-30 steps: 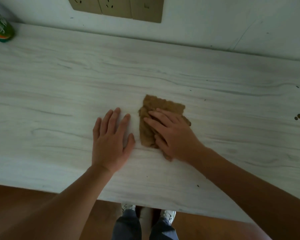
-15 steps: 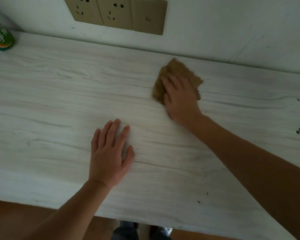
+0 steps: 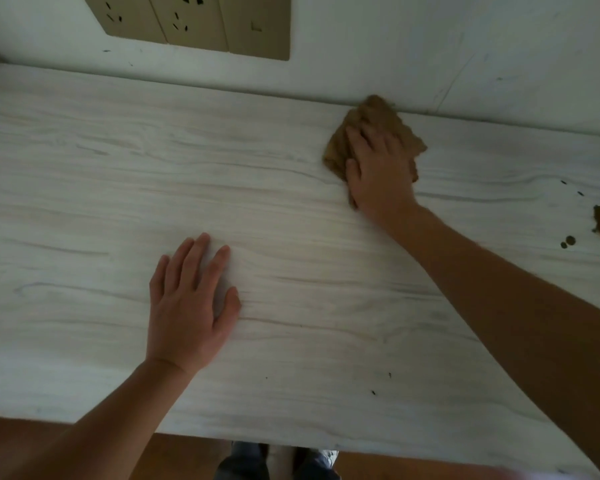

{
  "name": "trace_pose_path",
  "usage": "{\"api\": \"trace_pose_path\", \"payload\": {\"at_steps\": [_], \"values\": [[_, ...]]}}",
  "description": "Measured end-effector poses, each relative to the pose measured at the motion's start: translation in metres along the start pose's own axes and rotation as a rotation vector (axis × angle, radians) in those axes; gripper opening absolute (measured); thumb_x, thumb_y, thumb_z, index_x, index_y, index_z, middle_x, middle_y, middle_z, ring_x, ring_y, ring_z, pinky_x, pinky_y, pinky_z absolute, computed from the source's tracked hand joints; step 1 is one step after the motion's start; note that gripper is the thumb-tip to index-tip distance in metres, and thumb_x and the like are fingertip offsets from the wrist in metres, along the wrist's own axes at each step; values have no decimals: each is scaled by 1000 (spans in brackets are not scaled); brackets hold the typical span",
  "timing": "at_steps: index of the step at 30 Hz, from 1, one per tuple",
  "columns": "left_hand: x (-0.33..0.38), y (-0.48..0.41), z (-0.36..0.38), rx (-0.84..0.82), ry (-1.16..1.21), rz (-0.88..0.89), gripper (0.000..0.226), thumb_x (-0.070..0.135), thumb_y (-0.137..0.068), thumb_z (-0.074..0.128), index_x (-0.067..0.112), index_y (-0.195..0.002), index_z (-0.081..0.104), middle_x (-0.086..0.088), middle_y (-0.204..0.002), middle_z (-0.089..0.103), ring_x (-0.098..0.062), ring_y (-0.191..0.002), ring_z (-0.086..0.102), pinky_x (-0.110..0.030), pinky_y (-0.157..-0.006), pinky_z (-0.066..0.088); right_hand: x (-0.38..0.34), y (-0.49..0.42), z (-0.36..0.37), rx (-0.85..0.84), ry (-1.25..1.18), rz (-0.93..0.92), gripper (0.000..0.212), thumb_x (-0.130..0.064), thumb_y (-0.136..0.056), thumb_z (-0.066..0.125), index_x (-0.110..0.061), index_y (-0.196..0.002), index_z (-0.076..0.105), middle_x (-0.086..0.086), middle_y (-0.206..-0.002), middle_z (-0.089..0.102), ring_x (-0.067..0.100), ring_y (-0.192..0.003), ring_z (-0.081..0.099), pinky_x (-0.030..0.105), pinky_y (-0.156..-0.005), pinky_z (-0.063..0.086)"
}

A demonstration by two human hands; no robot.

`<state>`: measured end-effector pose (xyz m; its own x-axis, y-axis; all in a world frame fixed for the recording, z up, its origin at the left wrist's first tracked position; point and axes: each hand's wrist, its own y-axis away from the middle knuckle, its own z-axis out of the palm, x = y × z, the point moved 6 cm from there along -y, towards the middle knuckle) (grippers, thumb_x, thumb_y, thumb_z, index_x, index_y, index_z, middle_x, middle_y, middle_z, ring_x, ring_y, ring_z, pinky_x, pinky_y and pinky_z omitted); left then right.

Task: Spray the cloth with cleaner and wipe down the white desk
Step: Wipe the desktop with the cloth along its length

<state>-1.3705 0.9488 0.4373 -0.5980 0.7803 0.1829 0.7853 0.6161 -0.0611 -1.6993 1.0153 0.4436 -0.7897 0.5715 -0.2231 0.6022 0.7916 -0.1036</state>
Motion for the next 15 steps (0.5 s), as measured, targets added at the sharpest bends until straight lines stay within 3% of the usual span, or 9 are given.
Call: {"api": "trace_pose_path", "payload": {"at_steps": [5, 8, 11, 15], "values": [[1, -1, -1, 2, 9, -2, 62, 44, -96, 41, 15, -151, 50, -14, -162, 39, -35, -152, 33, -54, -126, 21, -3, 38, -5, -99, -46, -348, 52, -26, -99, 43, -13, -149, 46, 13, -150, 48, 36, -139, 41, 50, -118, 29], [1, -1, 0, 0, 6, -5, 63, 44, -96, 40, 15, -151, 50, -14, -162, 39, -35, -152, 32, -53, -126, 20, 43, 5, -14, -27, -38, -182, 50, -24, -95, 44, -11, -142, 55, 16, -147, 51, 38, -136, 46, 43, -116, 29], [1, -1, 0, -2, 8, -3, 63, 45, -97, 39, 15, -151, 49, -14, -162, 38, -35, -153, 31, -52, -126, 19, 77, -15, -22, -12, -42, 70, 51, -26, -97, 43, -12, -146, 49, 16, -150, 45, 37, -138, 41, 43, -118, 28], [1, 0, 0, -3, 5, -3, 63, 45, -97, 39, 14, -151, 49, -14, -162, 39, -35, -152, 31, -54, -126, 20, 53, 1, -14, -20, -8, 114, 56, -32, -96, 37, -17, -150, 45, 17, -153, 42, 39, -143, 34, 48, -119, 22]]}}
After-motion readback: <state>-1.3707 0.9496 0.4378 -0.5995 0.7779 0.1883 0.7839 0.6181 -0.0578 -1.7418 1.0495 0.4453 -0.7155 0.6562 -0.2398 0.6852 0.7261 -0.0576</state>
